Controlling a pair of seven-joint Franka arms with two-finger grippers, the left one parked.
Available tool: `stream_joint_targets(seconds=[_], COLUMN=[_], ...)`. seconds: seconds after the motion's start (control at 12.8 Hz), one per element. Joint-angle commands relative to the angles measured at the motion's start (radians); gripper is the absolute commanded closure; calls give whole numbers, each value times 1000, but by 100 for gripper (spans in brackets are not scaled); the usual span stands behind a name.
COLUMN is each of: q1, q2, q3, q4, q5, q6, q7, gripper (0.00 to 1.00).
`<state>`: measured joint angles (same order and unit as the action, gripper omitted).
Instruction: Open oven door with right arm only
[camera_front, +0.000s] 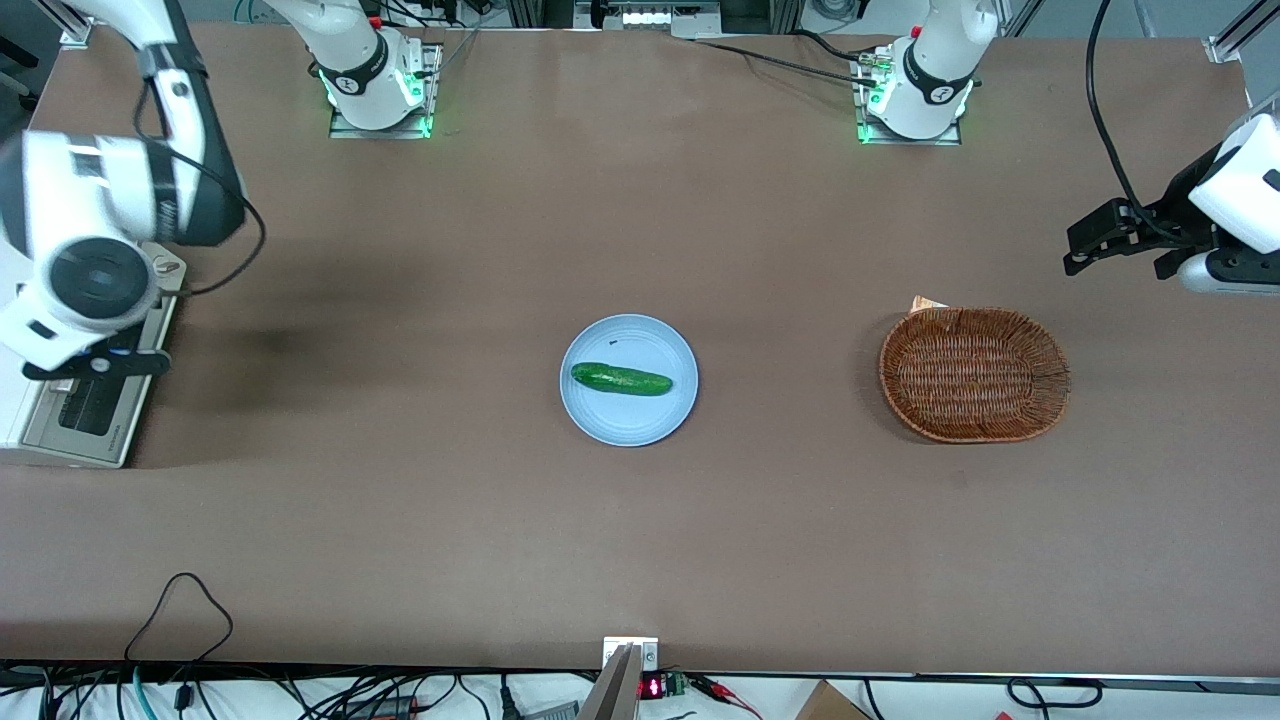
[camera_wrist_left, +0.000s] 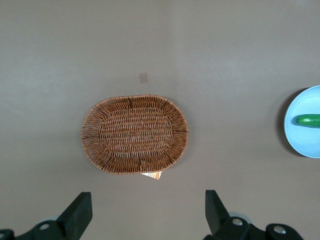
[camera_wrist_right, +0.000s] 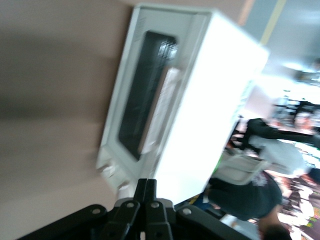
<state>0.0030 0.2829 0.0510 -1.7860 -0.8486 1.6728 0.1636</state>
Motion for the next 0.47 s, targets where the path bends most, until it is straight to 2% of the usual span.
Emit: stream_joint_targets(seconds=[0.0, 0.08, 0.23, 0.39], q1=[0, -1, -1, 0], q2=[27, 60, 100, 110], q3=[3, 3, 3, 1], q4=[-62, -62, -62, -70], q5=[-169, -237, -312, -337], q6=[67, 68, 65, 61], q7=[169, 219, 330, 387], gripper=[99, 99, 99, 99])
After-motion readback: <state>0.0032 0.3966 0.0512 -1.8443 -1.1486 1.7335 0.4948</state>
